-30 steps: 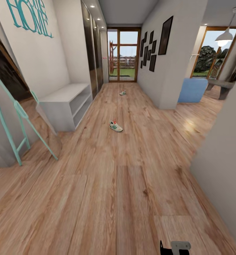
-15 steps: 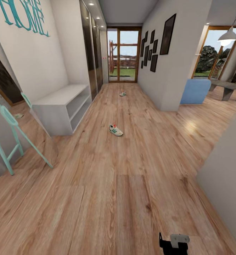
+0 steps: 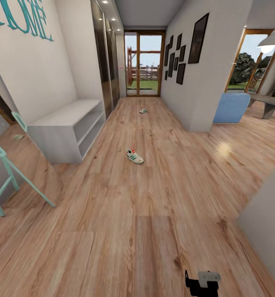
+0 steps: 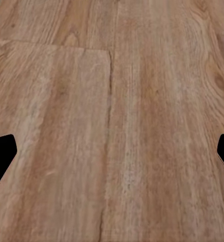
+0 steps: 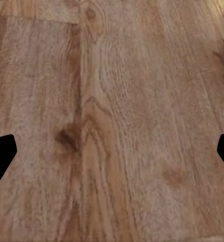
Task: Pick up the two gym shoes and the two sandals from the corridor floor and place them onto the hallstand (shoe rack) in the corridor, making sure they are on the rack and not on the floor. Arrange them so the two gym shoes are next to each other and the two sandals are next to each other.
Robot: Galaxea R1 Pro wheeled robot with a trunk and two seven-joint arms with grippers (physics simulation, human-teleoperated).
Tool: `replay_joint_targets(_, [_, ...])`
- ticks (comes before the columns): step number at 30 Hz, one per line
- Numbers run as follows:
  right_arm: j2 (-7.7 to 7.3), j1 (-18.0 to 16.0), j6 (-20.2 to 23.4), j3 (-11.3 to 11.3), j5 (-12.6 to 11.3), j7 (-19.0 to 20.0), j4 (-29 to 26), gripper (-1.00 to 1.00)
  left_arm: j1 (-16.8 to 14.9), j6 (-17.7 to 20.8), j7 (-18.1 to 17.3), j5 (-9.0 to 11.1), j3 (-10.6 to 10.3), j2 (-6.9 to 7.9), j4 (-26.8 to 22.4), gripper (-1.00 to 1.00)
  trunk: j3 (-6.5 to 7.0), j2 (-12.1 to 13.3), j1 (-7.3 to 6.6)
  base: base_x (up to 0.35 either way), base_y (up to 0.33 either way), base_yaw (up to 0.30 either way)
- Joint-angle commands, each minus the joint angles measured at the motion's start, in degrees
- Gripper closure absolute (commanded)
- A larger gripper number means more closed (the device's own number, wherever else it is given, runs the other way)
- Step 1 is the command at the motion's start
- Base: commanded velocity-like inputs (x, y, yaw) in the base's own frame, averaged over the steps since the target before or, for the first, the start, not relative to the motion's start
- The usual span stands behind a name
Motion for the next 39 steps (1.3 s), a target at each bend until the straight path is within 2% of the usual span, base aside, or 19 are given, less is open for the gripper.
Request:
replay_joint_targets(1, [0.03, -0.03, -0.07, -0.15, 0.62, -0.39, 0.14, -1.0, 0.01, 0.1, -0.55, 0.55, 0.09, -0.01, -0.03, -1.0, -0.04, -0.01, 0.03, 0.339, 0.0, 0.0])
replay_joint_targets(39, [0.2, -0.03, -0.16, -0.18, 0.4, -0.63, 0.58, -1.0, 0.01, 0.11, -0.55, 0.45, 0.09, -0.03, 0.0, -1.0, -0.04, -0.01, 0.03, 0.338, -0.002, 0.0])
